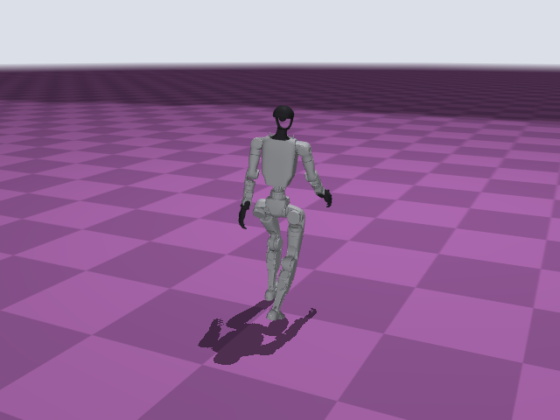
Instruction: Walk
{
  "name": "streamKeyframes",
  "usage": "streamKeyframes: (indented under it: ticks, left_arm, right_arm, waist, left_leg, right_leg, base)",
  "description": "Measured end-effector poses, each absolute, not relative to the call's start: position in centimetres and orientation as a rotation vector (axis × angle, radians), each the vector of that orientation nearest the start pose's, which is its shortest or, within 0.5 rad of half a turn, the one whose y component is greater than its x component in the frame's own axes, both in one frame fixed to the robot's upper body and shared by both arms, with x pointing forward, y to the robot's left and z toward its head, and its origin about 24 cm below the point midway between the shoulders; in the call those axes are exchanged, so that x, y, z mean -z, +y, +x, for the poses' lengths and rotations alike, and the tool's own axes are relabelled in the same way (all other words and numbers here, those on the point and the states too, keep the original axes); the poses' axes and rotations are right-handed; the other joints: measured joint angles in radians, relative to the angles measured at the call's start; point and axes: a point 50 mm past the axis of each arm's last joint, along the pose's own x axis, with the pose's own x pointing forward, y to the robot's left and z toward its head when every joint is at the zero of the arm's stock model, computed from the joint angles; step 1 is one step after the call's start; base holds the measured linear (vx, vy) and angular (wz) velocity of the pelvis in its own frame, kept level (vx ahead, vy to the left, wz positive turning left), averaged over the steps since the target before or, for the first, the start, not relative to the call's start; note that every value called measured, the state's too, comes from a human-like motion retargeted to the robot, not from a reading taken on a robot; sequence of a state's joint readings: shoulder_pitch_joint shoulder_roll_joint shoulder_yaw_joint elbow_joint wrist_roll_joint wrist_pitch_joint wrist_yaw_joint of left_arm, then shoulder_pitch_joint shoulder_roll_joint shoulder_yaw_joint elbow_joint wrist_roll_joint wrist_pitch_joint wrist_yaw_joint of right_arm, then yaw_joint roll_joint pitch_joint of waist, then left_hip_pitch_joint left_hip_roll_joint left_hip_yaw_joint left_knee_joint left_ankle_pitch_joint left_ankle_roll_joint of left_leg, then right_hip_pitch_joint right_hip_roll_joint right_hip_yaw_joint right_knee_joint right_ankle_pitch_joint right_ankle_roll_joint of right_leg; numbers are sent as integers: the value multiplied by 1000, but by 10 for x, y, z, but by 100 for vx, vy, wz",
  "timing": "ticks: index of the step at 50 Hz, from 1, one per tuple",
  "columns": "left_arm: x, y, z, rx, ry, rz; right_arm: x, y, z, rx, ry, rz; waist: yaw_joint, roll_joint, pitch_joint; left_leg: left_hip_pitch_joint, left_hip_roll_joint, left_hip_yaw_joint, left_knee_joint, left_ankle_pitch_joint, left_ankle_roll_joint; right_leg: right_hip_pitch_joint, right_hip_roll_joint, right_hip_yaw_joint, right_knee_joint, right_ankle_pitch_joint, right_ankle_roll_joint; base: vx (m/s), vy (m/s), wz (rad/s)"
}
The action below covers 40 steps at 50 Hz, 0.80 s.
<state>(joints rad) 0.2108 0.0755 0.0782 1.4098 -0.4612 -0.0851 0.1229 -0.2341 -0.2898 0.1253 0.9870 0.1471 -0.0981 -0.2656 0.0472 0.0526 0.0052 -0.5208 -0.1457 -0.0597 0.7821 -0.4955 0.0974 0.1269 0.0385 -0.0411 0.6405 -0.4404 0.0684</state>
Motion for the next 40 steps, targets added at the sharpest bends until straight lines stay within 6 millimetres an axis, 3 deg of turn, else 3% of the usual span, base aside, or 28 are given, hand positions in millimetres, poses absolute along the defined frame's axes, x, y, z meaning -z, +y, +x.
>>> streamKeyframes:
  ticks: [2,5,7,10,14,17,20,23,25,28,31,33,35,40]
  left_arm:
    - [177,194,-39,-674,1483,-281]
    - [179,198,-13,-668,1412,-292]
    - [178,200,18,-625,1329,-278]
    - [169,204,79,-546,1165,-238]
    - [143,207,158,-466,925,-199]
    - [118,207,204,-417,757,-168]
    - [93,207,238,-370,614,-121]
    - [81,206,251,-360,544,-101]
    - [80,205,251,-372,537,-106]
    - [96,202,232,-407,612,-134]
    - [122,197,197,-428,763,-143]
    - [138,192,172,-417,873,-137]
    - [151,187,145,-395,982,-124]
    - [171,182,91,-347,1199,-109]
  right_arm:
    - [99,-234,218,285,705,-270]
    - [123,-222,190,249,845,-209]
    - [137,-217,169,230,941,-183]
    - [151,-216,141,217,1061,-164]
    - [162,-221,105,231,1177,-154]
    - [166,-226,83,262,1236,-148]
    - [168,-231,65,305,1279,-140]
    - [169,-233,47,342,1314,-129]
    - [170,-234,39,377,1322,-114]
    - [169,-239,30,443,1320,-102]
    - [165,-247,36,488,1275,-116]
    - [161,-254,50,500,1221,-141]
    - [156,-260,67,500,1160,-171]
    - [132,-273,134,461,952,-245]
  waist:
    - [-8,-47,-15]
    - [-30,-139,-38]
    - [-52,-159,-40]
    - [-82,-149,-28]
    - [-135,-103,-3]
    - [-166,-58,13]
    - [-176,-3,23]
    - [-177,2,24]
    - [-175,26,20]
    - [-172,83,18]
    - [-162,157,16]
    - [-149,203,10]
    - [-128,221,12]
    - [-81,177,49]
  left_leg:
    - [39,-56,20,6,-5,30]
    - [116,-155,46,-84,0,74]
    - [179,-179,35,-137,-13,87]
    - [310,-171,-7,-269,-4,80]
    - [478,-119,-58,-421,16,48]
    - [577,-62,-82,-496,16,24]
    - [650,13,-91,-525,-13,4]
    - [678,23,-102,-434,-80,-7]
    - [689,52,-114,-339,-120,-27]
    - [668,123,-112,-94,-122,-93]
    - [570,220,-99,235,0,-191]
    - [464,291,-84,440,86,-223]
    - [364,355,-54,588,86,-195]
    - [140,391,25,582,-103,-38]
  right_leg:
    - [-44,-56,15,173,74,46]
    - [-190,-165,47,485,268,119]
    - [-295,-215,38,653,329,109]
    - [-453,-272,0,781,245,35]
    - [-607,-268,-57,668,115,-19]
    - [-669,-206,-87,416,96,-9]
    - [-666,-86,-81,54,139,33]
    - [-662,-36,-40,-54,150,47]
    - [-632,8,-37,-58,189,35]
    - [-574,91,-51,-5,223,0]
    - [-511,187,-85,0,213,-50]
    - [-466,243,-103,-42,200,-83]
    - [-414,275,-104,-72,175,-104]
    - [-231,262,-47,-213,163,-90]
  base:
    - [1,6,22]
    - [-1,3,14]
    - [0,0,0]
    - [0,0,0]
    - [0,0,0]
    - [1,-2,3]
    - [2,-5,2]
    - [1,-6,0]
    - [5,-6,1]
    - [3,-6,5]
    - [0,0,0]
    - [0,0,0]
    - [0,0,0]
    - [0,0,0]
